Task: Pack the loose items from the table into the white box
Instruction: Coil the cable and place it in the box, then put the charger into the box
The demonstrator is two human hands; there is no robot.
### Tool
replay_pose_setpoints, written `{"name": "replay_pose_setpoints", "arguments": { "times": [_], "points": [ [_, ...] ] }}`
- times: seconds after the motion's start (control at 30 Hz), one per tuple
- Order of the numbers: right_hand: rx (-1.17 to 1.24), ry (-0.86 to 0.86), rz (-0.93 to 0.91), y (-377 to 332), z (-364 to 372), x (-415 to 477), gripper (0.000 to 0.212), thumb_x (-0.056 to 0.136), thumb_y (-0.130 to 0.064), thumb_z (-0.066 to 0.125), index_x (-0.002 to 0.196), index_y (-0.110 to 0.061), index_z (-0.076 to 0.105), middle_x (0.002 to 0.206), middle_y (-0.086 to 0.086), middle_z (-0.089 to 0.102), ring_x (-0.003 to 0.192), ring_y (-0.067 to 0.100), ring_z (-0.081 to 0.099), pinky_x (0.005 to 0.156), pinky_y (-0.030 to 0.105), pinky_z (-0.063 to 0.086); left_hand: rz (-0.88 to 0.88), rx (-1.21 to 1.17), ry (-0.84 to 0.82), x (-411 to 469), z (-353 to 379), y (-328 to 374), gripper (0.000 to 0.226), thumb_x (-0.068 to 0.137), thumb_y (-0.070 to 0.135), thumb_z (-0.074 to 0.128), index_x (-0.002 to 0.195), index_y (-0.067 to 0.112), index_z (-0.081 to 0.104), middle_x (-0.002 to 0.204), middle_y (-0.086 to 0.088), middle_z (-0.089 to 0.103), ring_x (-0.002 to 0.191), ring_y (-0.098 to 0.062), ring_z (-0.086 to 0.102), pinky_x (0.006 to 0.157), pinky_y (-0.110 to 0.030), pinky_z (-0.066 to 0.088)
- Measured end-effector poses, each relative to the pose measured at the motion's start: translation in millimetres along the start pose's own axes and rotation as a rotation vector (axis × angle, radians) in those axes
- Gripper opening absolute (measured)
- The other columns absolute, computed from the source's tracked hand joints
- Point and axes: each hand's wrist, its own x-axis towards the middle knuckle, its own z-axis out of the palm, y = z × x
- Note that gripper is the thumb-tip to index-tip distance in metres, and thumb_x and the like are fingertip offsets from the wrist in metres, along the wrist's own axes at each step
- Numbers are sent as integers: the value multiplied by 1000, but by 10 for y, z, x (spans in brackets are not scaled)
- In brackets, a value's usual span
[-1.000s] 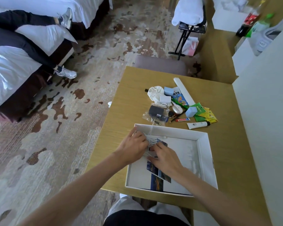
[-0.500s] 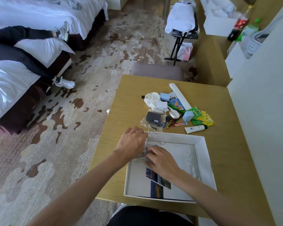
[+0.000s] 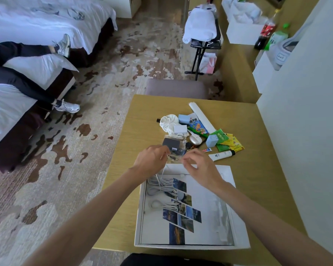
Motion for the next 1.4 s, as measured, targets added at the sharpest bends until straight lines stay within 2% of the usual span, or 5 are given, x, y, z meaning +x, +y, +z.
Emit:
{"name": "replay_pose_setpoints", "arguments": {
  "times": [0.6,0.73,0.83,1.07,1.4],
  "points": [
    [-119,-333,518,634,184,883,27,89,-26,57,110,-9,61,105,8,67,99,25,62,84,41,51,-363,-130,-360,1033,496,-547,37,85,18,57,121,9,53,124,-13,54,110,-29,54,89,-38,48],
    [6,-376,691,646,320,1114,36,88,-28,56,121,-13,54,115,10,63,104,27,59,79,35,47,-585,-254,-440,1170,633,-637,56,85,26,60,131,3,38,128,-17,47,107,-30,51,76,-33,42],
    [93,-350,772,652,467,1193,6,88,-27,56,87,-28,51,88,-6,59,85,19,54,59,25,38,-611,-351,-473,1208,718,-681,58,85,29,62,130,3,35,123,-16,54,103,-27,55,74,-34,44],
    [190,-177,876,696,637,1176,26,86,-22,61,107,-7,60,97,5,62,93,23,59,71,30,41,-755,-669,-412,1185,727,-776,55,86,20,66,132,4,42,113,-10,57,86,-17,56,61,-23,43],
    [487,60,749,277,-116,1073,39,72,-38,81,99,-22,59,98,-7,67,91,9,63,76,28,51,-431,-928,-184,1039,267,-520,31,75,17,77,96,25,56,87,5,60,76,-9,60,64,-25,53]
  ]
}}
